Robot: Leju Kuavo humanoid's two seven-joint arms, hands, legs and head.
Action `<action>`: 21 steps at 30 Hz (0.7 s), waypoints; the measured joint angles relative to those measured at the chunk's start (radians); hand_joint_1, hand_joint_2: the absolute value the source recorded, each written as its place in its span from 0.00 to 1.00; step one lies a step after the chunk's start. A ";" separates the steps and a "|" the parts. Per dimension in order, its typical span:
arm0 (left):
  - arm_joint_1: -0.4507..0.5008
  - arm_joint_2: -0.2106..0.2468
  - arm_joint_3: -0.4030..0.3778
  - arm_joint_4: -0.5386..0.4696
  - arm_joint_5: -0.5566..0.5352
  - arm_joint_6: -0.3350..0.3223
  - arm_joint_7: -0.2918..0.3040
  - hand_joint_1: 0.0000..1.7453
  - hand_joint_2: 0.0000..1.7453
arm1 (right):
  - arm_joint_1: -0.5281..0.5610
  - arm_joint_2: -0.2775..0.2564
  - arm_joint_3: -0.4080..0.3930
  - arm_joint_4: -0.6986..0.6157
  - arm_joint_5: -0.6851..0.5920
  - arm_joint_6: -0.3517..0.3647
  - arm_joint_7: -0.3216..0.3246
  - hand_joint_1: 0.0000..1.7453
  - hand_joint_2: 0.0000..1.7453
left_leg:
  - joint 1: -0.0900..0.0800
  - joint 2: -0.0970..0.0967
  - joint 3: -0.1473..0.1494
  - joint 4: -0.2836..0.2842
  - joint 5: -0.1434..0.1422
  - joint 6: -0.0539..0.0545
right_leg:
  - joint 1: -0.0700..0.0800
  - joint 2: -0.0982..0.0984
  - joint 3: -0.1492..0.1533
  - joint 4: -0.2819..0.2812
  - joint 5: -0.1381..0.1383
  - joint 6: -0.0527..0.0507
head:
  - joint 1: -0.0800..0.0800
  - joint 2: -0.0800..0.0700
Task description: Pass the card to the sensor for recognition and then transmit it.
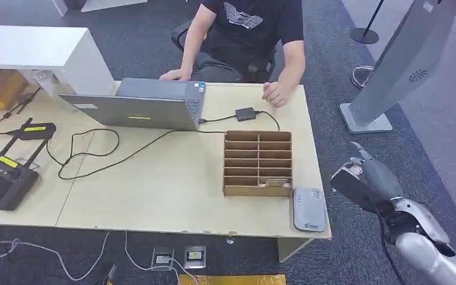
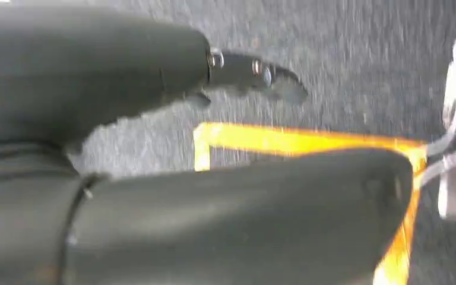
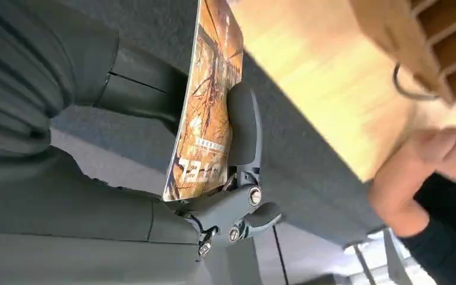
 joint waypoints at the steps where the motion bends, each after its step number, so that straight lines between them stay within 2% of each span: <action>1: 0.000 0.000 0.005 0.005 -0.001 0.000 0.000 0.00 0.00 | 0.010 0.005 0.003 -0.006 -0.005 -0.005 0.004 1.00 1.00 | 0.000 0.000 0.000 0.000 0.000 0.000 | 0.000 0.000 0.000 0.000 0.000 0.000 | 0.001 0.000; 12: 0.004 -0.009 0.026 0.052 -0.024 -0.006 0.013 0.00 0.00 | 0.070 0.045 0.050 -0.008 -0.021 -0.036 0.006 1.00 1.00 | 0.000 0.000 0.000 0.000 0.000 0.000 | 0.000 0.000 0.000 0.000 0.000 -0.001 | 0.001 0.000; 21: 0.006 -0.009 0.027 0.073 -0.034 -0.011 0.018 0.00 0.00 | 0.079 0.048 0.076 -0.006 -0.040 -0.023 -0.007 1.00 1.00 | 0.000 0.000 0.000 0.000 0.000 0.000 | 0.000 0.000 0.000 0.000 0.000 -0.001 | 0.001 0.000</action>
